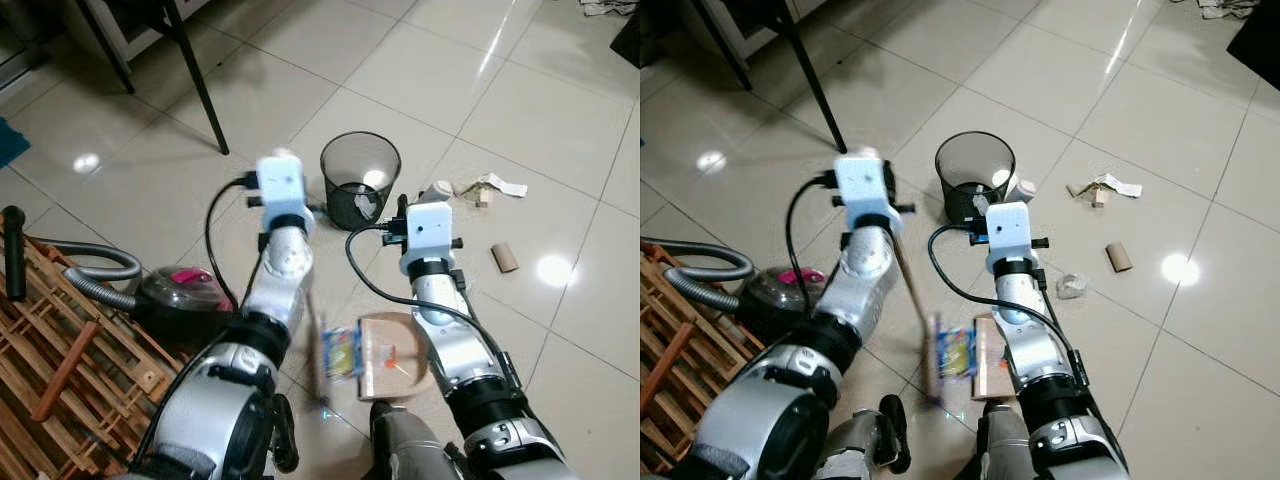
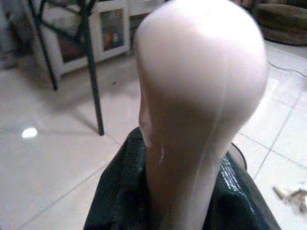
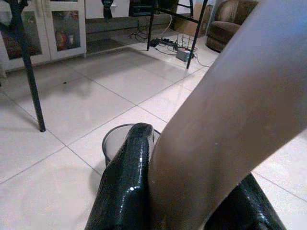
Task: Sweep floor
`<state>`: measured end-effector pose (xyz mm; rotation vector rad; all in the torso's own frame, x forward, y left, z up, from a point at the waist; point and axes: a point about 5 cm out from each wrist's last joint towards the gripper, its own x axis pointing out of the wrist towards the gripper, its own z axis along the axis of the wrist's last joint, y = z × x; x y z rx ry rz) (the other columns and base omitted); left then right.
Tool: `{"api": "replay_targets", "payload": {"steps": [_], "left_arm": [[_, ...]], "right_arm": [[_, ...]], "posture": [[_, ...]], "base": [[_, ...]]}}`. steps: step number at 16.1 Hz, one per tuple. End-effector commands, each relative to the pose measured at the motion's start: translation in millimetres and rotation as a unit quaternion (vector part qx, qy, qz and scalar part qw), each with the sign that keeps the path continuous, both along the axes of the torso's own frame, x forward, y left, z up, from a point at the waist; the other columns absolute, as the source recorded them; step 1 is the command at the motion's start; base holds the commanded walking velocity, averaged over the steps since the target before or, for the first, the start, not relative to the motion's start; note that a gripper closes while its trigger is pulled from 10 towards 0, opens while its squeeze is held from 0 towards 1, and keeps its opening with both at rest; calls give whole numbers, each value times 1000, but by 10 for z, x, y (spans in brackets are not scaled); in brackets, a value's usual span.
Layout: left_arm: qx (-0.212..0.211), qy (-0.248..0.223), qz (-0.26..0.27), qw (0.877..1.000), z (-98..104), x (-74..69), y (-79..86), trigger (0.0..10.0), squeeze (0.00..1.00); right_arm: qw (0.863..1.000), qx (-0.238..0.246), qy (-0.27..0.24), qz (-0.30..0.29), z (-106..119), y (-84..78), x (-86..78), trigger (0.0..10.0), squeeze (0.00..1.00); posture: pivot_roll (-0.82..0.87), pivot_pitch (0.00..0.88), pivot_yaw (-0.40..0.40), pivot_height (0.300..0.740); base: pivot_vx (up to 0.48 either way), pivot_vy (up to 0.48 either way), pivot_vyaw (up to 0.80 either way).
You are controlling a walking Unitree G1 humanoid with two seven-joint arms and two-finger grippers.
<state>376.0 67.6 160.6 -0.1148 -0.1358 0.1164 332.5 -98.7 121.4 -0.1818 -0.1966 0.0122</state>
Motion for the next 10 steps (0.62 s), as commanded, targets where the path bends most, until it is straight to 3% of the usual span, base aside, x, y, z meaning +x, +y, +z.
{"api": "replay_targets", "payload": {"steps": [1, 4, 7, 8, 10], "left_arm": [[-38, 10, -12, 999, 81, 6, -196, 10000, 0], [-71, 3, -20, 997, 207, 53, -207, 10000, 0], [-76, -18, -133, 988, 353, 68, -341, 10000, 0], [-63, -37, -194, 978, 420, 44, -397, 10000, 0], [-43, -43, -240, 969, 441, 32, -397, 10000, 0]], "right_arm": [[999, 37, 39, 9, -174, 99, -75, 10000, 0], [998, 42, 40, 10, -166, 112, -58, 10000, 0], [998, 47, 38, 8, -144, 91, -7, 10000, 0], [998, 49, 38, 5, -137, 71, 19, 10000, 0], [998, 52, 38, 0, -131, 50, 41, 10000, 0]], "posture": [[-103, 314, 64, 740], [-97, 297, 62, 740], [-77, 271, 65, 740], [-73, 261, 67, 740], [-70, 248, 74, 740]], "base": [[0, 0, 0], [0, 0, 0], [0, 0, 0], [0, 0, 0], [0, 0, 0]]}}
